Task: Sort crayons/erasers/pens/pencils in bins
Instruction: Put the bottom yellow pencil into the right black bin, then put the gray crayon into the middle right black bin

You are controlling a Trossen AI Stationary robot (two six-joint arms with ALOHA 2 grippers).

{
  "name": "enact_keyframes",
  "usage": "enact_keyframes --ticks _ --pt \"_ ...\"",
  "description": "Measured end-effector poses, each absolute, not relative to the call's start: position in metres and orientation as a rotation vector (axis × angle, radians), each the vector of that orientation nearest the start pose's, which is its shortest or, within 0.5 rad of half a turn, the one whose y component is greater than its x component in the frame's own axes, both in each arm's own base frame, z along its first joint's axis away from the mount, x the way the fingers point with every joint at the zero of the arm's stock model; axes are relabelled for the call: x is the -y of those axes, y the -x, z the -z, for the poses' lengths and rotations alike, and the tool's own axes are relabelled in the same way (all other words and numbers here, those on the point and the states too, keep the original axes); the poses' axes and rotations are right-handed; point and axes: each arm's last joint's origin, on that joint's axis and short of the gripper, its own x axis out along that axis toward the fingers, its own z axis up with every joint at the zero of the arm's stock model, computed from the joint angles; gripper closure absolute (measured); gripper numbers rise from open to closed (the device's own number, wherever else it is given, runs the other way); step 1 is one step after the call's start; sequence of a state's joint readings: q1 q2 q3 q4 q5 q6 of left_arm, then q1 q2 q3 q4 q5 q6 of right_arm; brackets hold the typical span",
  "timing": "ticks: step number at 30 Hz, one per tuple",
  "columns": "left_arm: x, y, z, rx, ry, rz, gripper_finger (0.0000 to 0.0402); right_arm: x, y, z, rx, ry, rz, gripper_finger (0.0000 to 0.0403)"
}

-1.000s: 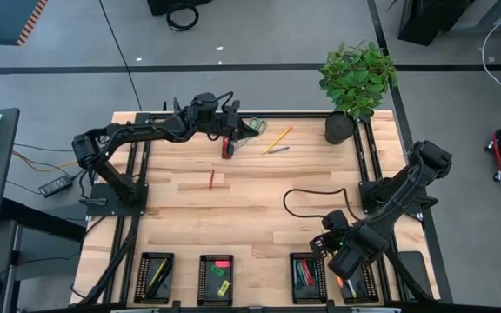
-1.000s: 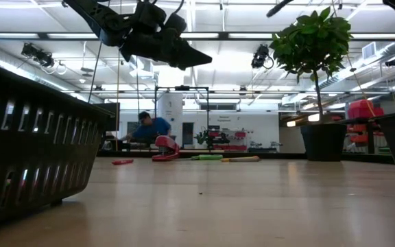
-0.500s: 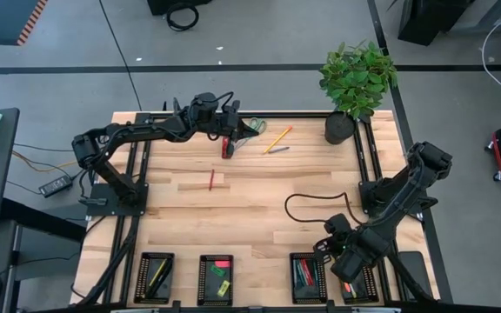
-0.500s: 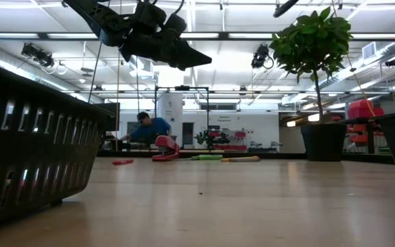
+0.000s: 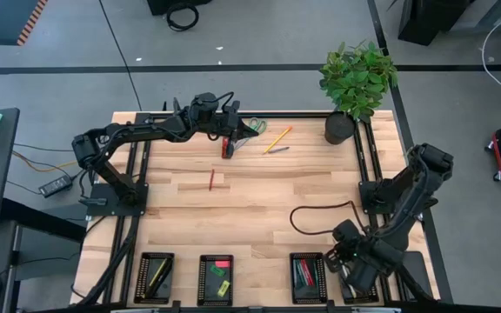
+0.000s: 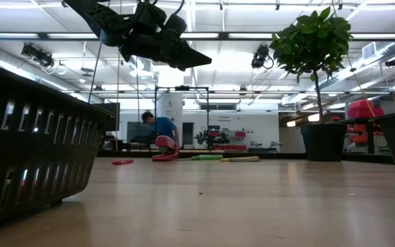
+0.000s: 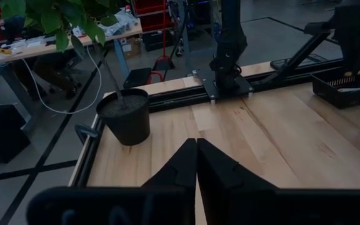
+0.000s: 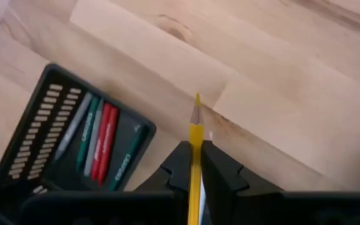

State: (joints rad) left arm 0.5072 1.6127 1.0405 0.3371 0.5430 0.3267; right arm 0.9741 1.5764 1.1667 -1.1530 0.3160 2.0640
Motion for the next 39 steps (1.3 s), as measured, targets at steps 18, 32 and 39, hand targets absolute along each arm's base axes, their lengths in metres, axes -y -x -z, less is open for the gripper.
enact_keyframes --ticks 18,32,39 --pt "-0.161 -0.321 -0.262 -0.209 -0.199 0.071 0.0378 -0.229 -0.159 -0.216 -1.068 -0.741 0.814 0.0366" --pt "-0.161 -0.321 -0.262 -0.213 -0.196 0.072 0.0382 -0.226 -0.162 -0.216 -1.08 -0.727 0.824 0.0321" --pt "-0.161 -0.321 -0.262 -0.213 -0.196 0.072 0.0377 -0.224 -0.163 -0.216 -1.107 -0.731 0.837 0.0289"
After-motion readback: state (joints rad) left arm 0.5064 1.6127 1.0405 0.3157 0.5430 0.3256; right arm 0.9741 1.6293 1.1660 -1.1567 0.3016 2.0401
